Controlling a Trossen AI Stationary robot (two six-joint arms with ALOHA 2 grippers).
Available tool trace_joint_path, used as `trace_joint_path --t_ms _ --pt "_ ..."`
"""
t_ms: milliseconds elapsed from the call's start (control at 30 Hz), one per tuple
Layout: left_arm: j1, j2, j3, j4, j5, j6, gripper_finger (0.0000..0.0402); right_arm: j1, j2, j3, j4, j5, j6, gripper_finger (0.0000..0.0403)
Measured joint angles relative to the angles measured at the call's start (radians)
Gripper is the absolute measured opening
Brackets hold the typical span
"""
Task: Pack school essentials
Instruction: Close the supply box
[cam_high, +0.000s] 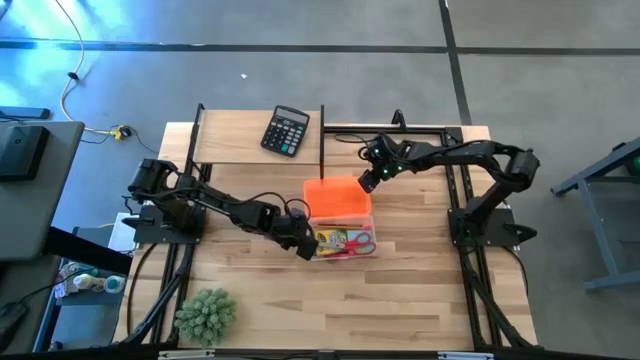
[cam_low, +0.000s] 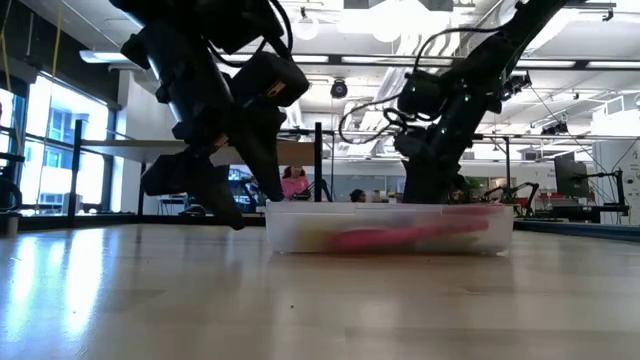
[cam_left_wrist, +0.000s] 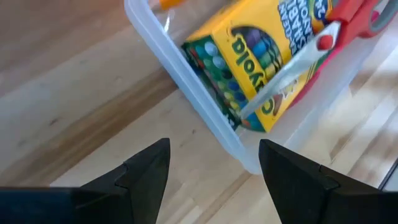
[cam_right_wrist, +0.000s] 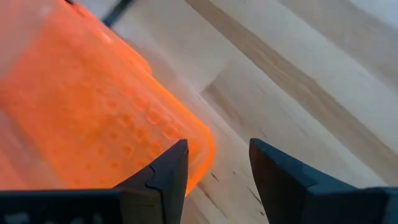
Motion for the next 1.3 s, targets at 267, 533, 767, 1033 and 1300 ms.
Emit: trace_joint_path --t_ms 267,533,767,1033,1300 --pt "0.001 0.0 0.0 -0.008 -0.011 0.0 0.0236 0.006 0.047 0.0 0.0 -0.002 0.04 0.0151" --pt "0.002 0.0 0.0 -0.013 -0.019 0.027 0.0236 0.011 0.047 0.0 -0.005 0.001 0.117 0.0091" --pt "0.002 0.0 0.0 -0.014 -0.019 0.027 0.0236 0.02 0.046 0.0 -0.009 -0.011 0.145 0.0039" --pt "0.002 0.0 0.0 -0.015 -0.017 0.026 0.0236 0.066 -0.001 0.0 -0.034 0.012 0.163 0.0019" --pt "0.003 0.0 0.0 -0.015 -0.016 0.026 0.0236 0.09 -0.067 0.001 -0.058 0.051 0.189 0.0019"
